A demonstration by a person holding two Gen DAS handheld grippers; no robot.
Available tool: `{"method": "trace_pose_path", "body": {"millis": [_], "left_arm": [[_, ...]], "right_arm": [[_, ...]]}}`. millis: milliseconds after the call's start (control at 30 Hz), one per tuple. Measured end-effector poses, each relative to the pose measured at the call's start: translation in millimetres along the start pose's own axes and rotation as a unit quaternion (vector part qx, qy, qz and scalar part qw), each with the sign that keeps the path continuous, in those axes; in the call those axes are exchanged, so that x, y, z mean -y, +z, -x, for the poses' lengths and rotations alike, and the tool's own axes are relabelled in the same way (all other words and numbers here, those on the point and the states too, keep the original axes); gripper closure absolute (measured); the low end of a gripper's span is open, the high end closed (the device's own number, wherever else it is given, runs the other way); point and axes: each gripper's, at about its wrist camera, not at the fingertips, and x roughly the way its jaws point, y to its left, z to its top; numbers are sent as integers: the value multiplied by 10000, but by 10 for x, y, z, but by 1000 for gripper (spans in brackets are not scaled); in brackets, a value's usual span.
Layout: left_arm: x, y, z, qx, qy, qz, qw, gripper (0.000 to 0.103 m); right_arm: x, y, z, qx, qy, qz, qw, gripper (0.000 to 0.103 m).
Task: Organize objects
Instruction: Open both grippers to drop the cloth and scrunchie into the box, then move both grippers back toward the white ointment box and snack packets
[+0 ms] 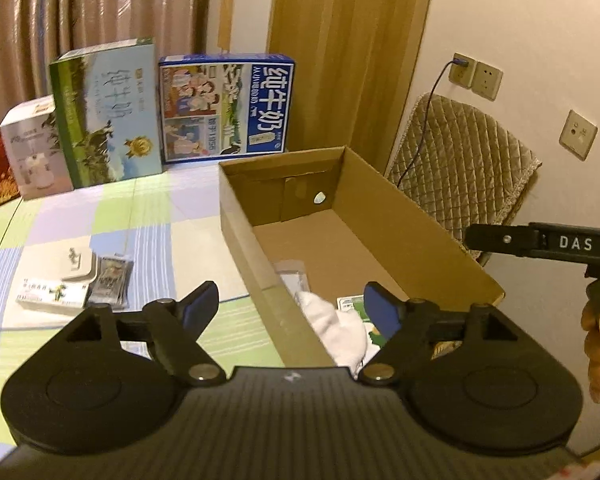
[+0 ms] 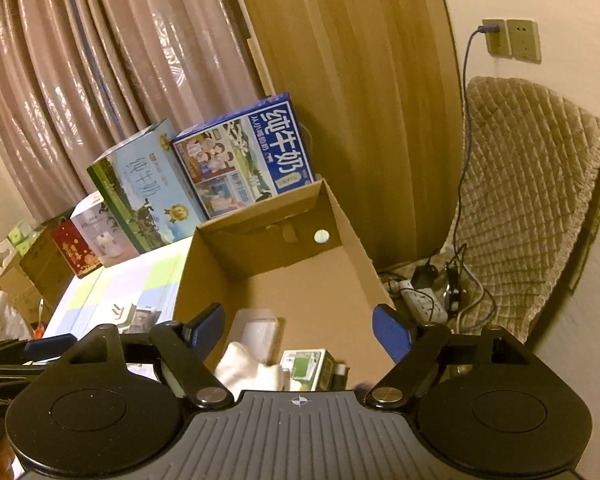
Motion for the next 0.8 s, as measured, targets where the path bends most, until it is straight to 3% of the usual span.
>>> {"method": "trace_pose_path", "body": {"millis": [233, 800], "left_arm": [[-125, -147, 229, -18, 81, 111, 9999, 21], [-405, -440, 896, 53, 499, 167, 9986, 6]], "right_arm": [[-111, -146, 248, 13, -12, -90, 10000, 19], [-869, -385, 662, 56, 379, 384, 9985, 5]]}}
